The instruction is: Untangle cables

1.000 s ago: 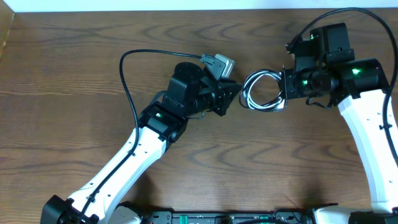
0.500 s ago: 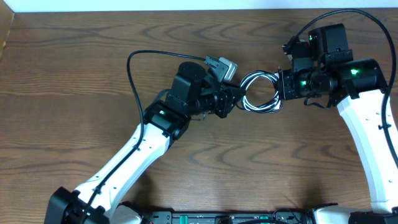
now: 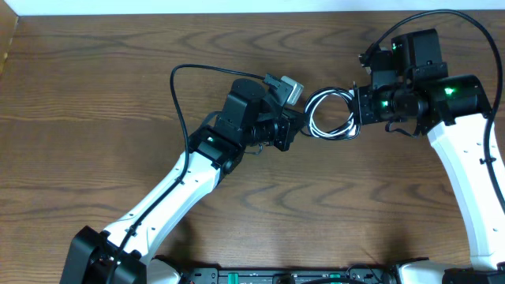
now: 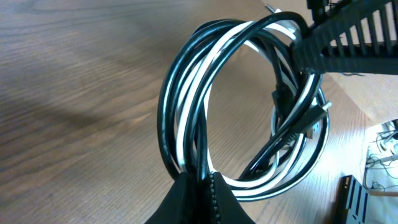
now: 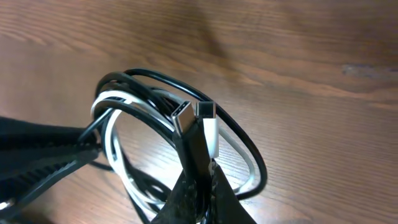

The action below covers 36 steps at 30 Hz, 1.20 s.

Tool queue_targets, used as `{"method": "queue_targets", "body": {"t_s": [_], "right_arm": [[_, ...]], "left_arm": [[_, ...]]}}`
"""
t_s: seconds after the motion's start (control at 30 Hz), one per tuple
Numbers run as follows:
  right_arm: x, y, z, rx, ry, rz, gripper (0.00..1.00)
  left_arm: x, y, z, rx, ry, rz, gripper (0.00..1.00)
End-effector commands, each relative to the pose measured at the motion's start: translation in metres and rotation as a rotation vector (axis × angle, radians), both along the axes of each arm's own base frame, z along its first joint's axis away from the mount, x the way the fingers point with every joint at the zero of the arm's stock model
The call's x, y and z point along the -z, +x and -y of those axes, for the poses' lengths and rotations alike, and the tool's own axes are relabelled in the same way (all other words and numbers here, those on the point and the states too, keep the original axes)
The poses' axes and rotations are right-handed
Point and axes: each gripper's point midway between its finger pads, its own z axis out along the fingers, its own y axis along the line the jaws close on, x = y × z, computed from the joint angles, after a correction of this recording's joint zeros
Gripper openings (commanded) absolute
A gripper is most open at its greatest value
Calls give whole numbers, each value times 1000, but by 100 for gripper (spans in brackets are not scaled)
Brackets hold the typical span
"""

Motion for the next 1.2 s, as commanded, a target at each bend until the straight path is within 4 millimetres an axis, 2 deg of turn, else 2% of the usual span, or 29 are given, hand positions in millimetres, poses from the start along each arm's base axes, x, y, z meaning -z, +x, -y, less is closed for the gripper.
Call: {"method": "queue_targets", "body": {"t_s": [0.0, 0.23, 0.43, 0.6, 0.77, 0.93, 1.07, 1.17], "right_arm": [[-3, 3, 20, 87, -87, 30, 1], [-2, 5, 28, 131, -121, 31, 1], [1, 6, 45, 203, -193, 32, 1], [4, 0, 81, 358, -282, -2, 1], [7, -3, 107, 441, -287, -35, 1], [16, -8, 129, 505, -266, -78, 1], [29, -12, 126, 500, -215, -117, 2], [41, -10, 111, 462, -144, -137, 11]], "left_arm": [[3, -1, 0, 10, 6, -6, 8], [1, -3, -2, 10, 9, -10, 8], [-4, -8, -4, 10, 10, -10, 8], [-7, -11, -13, 10, 28, -3, 8], [-21, -4, -38, -52, 23, 6, 8], [-42, 1, -74, -136, 17, 39, 8], [-56, 1, -96, -189, 10, 55, 8], [-62, -4, -104, -206, 9, 59, 8]]}}
